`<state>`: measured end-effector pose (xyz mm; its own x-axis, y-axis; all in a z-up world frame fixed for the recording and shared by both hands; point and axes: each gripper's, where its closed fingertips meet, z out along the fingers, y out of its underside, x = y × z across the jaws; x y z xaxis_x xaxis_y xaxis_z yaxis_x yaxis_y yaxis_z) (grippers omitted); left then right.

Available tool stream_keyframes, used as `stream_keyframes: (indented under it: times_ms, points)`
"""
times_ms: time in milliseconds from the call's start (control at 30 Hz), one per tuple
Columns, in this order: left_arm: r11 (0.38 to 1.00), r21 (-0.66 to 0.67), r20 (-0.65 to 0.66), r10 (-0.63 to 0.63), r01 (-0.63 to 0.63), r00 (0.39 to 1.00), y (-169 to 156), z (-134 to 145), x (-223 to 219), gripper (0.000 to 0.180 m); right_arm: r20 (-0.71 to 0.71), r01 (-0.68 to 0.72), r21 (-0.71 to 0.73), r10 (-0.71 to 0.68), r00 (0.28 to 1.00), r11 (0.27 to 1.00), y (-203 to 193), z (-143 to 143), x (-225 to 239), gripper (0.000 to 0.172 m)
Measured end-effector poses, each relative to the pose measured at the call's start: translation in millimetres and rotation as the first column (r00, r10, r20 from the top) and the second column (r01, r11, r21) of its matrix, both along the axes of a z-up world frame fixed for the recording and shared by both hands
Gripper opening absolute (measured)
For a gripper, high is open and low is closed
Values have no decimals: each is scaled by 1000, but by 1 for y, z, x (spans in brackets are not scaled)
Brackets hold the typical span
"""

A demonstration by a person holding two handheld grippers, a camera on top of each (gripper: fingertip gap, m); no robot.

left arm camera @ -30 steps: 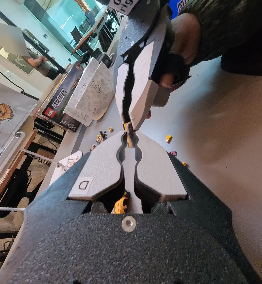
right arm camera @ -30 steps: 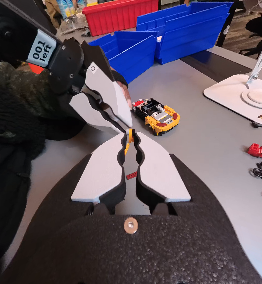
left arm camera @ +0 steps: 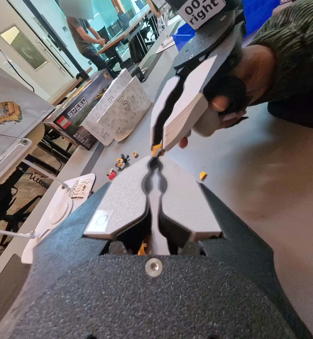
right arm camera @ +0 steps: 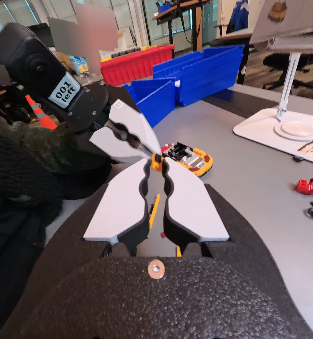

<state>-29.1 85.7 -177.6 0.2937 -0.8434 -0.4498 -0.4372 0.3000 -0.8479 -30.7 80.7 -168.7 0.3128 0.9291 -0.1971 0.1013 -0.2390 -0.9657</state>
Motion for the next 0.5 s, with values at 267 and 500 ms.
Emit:
stream_keyframes:
  times_ms: [267, 500]
  points:
    - [1000, -10, 37, -15, 15, 999, -2, 5, 1, 0, 88, -20, 210, 2, 996, 978, -3, -1, 1, 20]
    - [994, -85, 104, -57, 66, 993, -6, 8, 3, 0, 211, -3, 492, -116, 971, 870, -1, -2, 4, 7]
